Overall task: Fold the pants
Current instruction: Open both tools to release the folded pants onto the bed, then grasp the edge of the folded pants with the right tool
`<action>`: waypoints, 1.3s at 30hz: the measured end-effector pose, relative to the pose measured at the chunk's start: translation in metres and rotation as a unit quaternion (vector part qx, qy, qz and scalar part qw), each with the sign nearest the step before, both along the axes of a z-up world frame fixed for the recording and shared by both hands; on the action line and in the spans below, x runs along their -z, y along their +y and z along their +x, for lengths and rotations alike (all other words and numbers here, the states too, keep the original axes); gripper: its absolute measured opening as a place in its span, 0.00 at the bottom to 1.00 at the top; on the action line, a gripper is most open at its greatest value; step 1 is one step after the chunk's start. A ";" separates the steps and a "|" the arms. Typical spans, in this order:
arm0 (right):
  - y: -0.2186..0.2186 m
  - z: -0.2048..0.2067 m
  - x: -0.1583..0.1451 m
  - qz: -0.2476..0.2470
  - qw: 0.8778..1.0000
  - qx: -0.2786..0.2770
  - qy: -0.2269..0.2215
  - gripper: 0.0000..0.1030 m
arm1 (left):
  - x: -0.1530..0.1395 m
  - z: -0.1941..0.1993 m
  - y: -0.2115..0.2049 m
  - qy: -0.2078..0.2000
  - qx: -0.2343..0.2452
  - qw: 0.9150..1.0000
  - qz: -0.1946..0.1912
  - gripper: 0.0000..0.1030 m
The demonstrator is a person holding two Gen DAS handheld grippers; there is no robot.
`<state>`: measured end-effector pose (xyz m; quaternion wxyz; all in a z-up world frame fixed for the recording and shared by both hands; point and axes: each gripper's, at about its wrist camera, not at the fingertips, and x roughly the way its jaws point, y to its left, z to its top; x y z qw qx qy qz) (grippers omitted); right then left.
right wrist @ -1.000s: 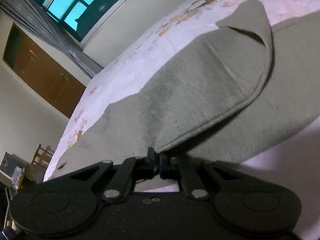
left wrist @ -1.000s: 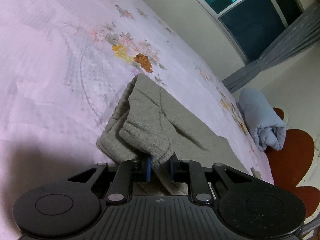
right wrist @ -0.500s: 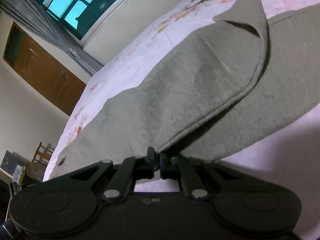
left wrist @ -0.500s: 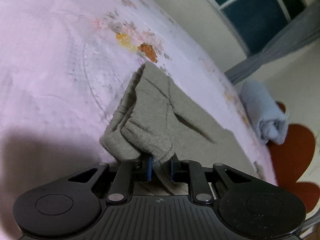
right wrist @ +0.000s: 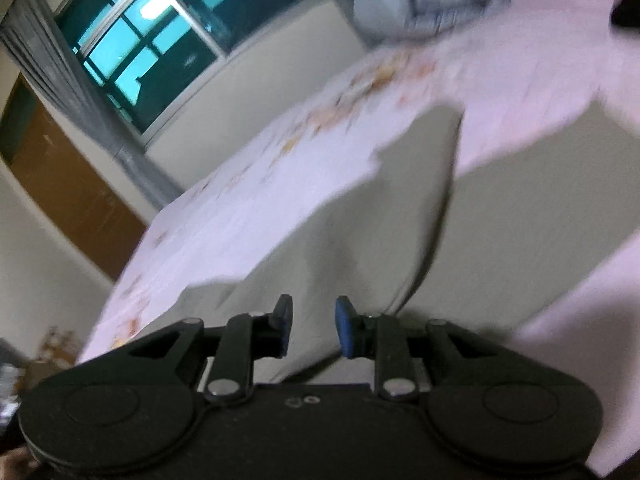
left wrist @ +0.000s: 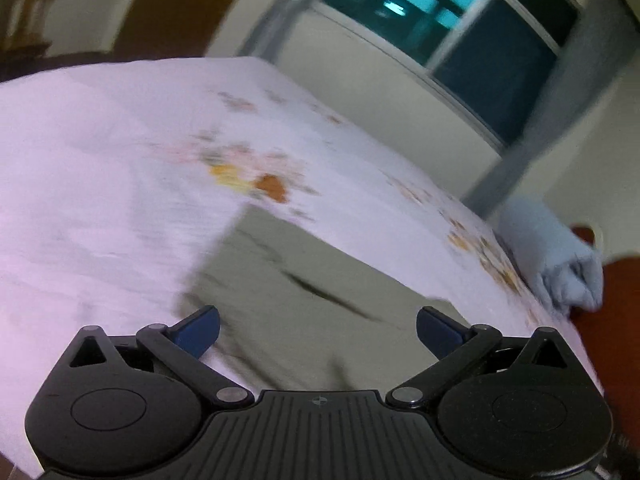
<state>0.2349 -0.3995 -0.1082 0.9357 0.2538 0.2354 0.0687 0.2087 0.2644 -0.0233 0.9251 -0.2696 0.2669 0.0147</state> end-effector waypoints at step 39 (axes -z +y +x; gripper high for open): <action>-0.131 -0.003 0.046 0.050 0.975 0.212 0.050 0.08 | 0.047 0.055 -0.115 0.104 0.031 0.971 0.212 1.00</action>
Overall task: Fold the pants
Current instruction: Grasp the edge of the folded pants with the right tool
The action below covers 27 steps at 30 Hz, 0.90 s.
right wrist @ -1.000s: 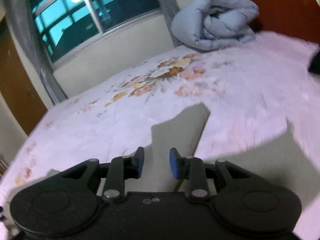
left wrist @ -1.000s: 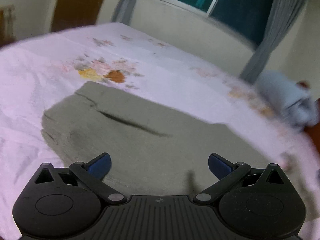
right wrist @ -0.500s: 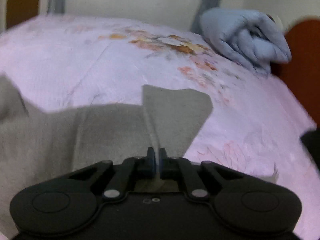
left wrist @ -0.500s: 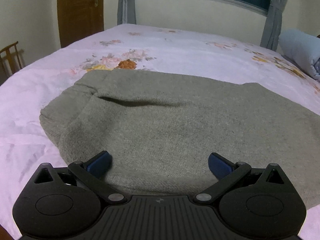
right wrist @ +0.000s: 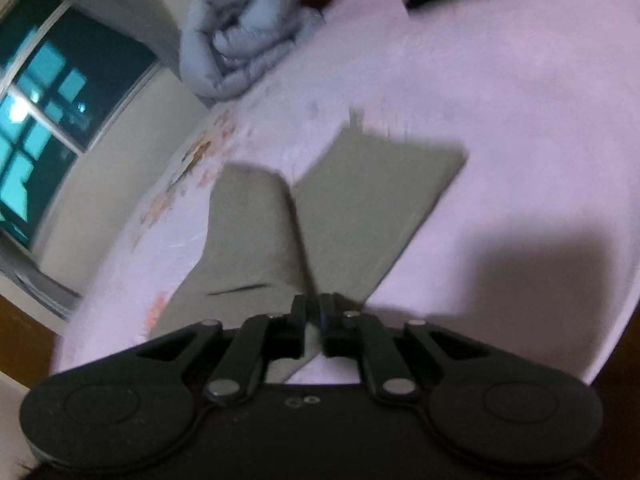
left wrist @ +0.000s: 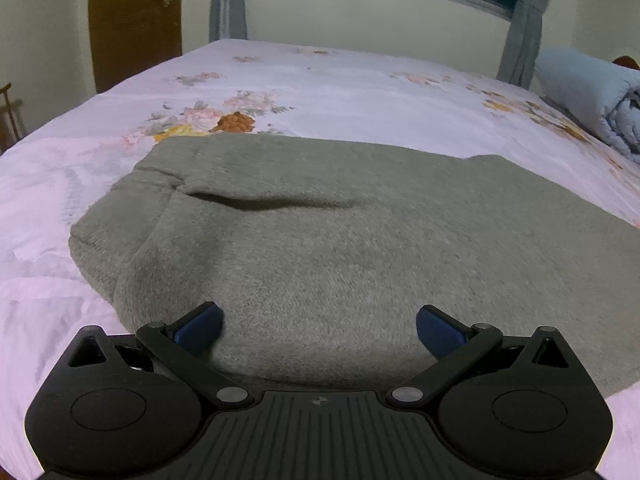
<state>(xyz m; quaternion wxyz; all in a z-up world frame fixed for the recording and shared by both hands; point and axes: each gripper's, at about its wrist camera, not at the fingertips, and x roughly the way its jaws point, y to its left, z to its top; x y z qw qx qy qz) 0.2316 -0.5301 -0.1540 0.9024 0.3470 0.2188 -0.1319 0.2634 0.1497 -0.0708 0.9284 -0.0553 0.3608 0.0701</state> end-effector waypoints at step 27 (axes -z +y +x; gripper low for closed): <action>0.021 0.053 -0.081 -0.218 0.974 -0.060 -0.027 0.00 | -0.001 -0.005 0.004 -0.004 0.014 1.000 -0.011 1.00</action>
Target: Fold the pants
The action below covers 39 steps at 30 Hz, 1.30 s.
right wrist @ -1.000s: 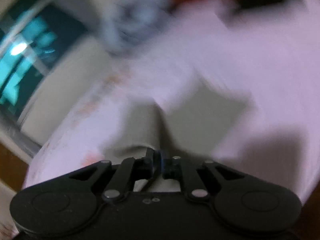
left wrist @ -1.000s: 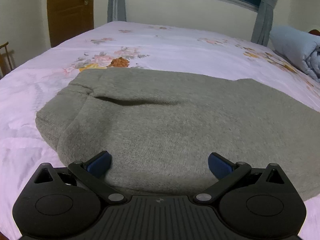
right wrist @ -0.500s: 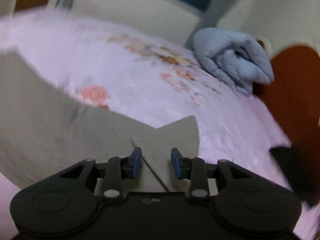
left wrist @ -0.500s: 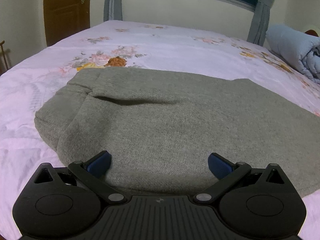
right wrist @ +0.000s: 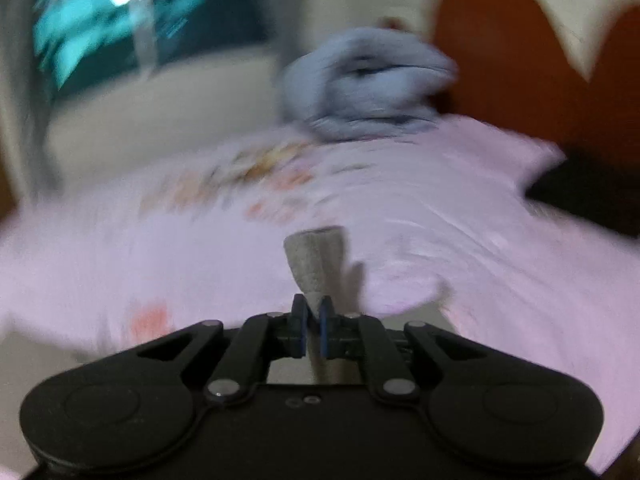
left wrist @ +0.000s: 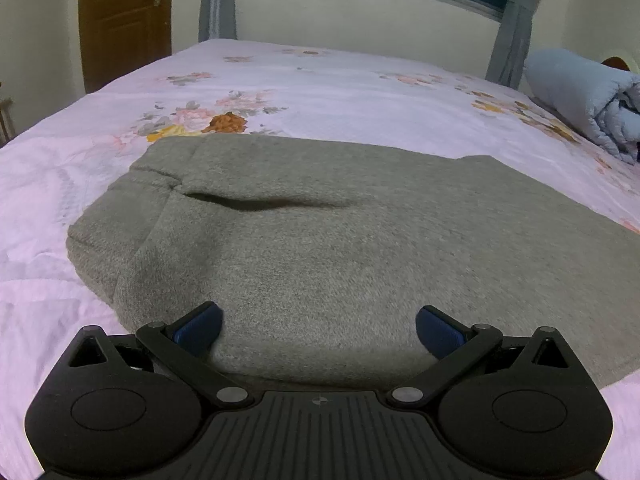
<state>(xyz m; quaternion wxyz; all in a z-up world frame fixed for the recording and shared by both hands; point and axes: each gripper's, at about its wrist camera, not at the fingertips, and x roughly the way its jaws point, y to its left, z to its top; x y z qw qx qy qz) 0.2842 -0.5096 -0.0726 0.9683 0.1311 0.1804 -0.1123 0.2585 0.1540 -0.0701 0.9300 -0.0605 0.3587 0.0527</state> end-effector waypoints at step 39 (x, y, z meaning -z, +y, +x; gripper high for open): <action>-0.015 -0.021 0.104 0.412 0.906 -0.088 0.045 0.18 | -0.021 -0.031 -0.005 -0.015 0.043 0.997 -0.058 1.00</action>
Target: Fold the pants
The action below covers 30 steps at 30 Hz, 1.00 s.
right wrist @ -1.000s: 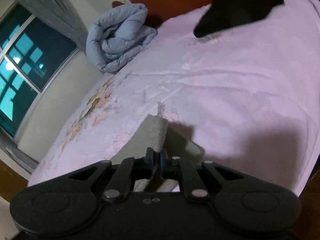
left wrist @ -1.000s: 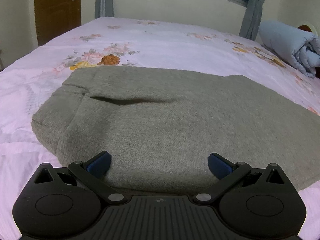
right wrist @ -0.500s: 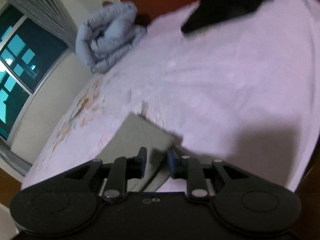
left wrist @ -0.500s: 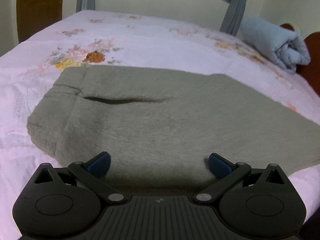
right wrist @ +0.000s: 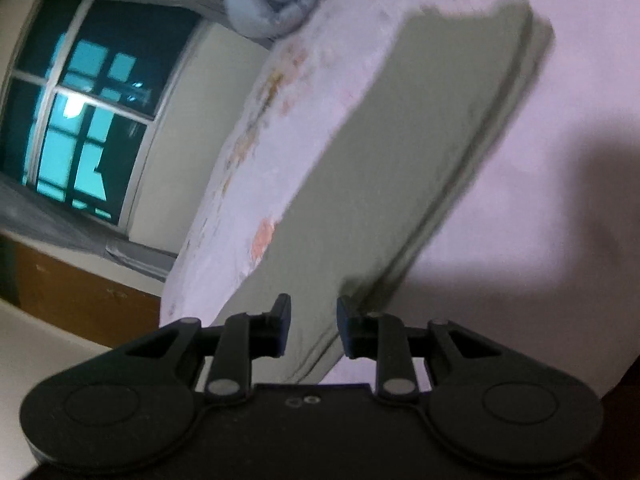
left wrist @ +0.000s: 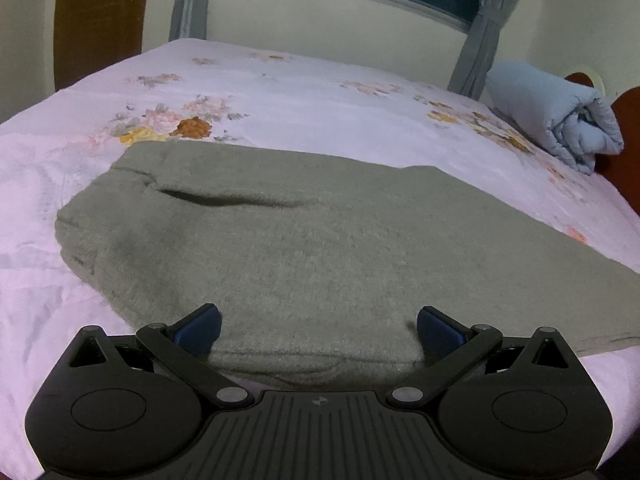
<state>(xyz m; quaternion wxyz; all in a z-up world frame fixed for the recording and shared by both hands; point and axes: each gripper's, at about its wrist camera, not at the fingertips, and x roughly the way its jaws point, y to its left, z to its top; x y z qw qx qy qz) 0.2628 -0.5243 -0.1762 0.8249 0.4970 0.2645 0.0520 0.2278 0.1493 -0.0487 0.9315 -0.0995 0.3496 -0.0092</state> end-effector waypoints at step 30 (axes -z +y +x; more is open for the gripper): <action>0.032 0.000 -0.012 0.013 0.999 -0.024 -0.018 0.00 | 0.006 -0.014 0.007 0.001 -0.009 1.000 -0.019 1.00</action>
